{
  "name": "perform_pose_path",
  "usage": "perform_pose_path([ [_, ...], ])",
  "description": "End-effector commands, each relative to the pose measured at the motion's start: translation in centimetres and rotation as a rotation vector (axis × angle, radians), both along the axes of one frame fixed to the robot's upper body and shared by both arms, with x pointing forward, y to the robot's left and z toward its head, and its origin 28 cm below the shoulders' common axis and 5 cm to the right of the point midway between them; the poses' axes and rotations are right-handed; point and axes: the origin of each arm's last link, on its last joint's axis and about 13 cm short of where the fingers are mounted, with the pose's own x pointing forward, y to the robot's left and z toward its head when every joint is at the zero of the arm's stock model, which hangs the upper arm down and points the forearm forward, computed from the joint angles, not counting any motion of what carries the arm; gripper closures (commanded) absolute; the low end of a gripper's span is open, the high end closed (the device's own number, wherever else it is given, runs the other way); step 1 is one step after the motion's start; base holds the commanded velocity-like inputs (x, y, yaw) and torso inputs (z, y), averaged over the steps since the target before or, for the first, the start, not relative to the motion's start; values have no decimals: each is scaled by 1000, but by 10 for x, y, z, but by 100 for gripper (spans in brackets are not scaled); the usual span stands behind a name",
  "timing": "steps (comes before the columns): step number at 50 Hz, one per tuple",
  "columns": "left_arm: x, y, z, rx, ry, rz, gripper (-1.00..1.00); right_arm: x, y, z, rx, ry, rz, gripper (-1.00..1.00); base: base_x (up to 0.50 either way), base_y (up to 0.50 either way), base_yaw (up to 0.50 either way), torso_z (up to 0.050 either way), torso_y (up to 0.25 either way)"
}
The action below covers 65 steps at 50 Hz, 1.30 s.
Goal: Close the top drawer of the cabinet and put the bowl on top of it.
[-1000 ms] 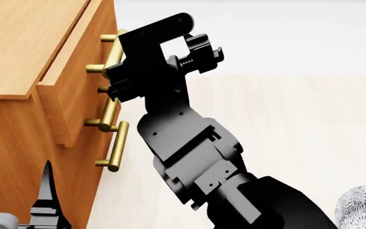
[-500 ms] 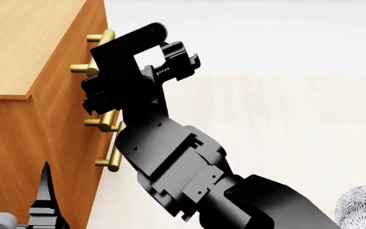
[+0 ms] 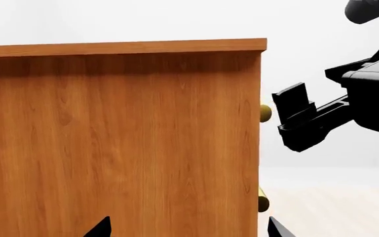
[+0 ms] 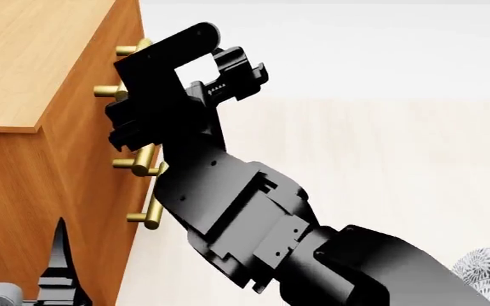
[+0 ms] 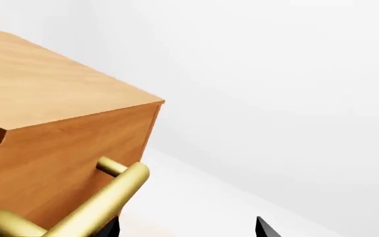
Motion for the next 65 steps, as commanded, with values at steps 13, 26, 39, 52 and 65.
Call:
perform_pose_path([
  [13, 3, -3, -1, 1, 11, -5, -100, -61, -80, 74, -250, -178, -137, -100, 0, 0, 0, 0, 0],
  [26, 3, -4, -1, 1, 9, -4, -100, -94, -121, 83, -383, -153, -217, -100, 0, 0, 0, 0, 0],
  [39, 3, -4, -2, 3, 11, -4, -100, -131, -160, 80, -427, -54, -279, -100, 0, 0, 0, 0, 0],
  [52, 4, -6, -2, 6, 12, -9, -100, -163, -192, 52, -399, 71, -316, -100, 0, 0, 0, 0, 0],
  [65, 4, -7, -4, 4, 17, -12, -100, -181, -207, 26, -414, 161, -337, -100, 0, 0, 0, 0, 0],
])
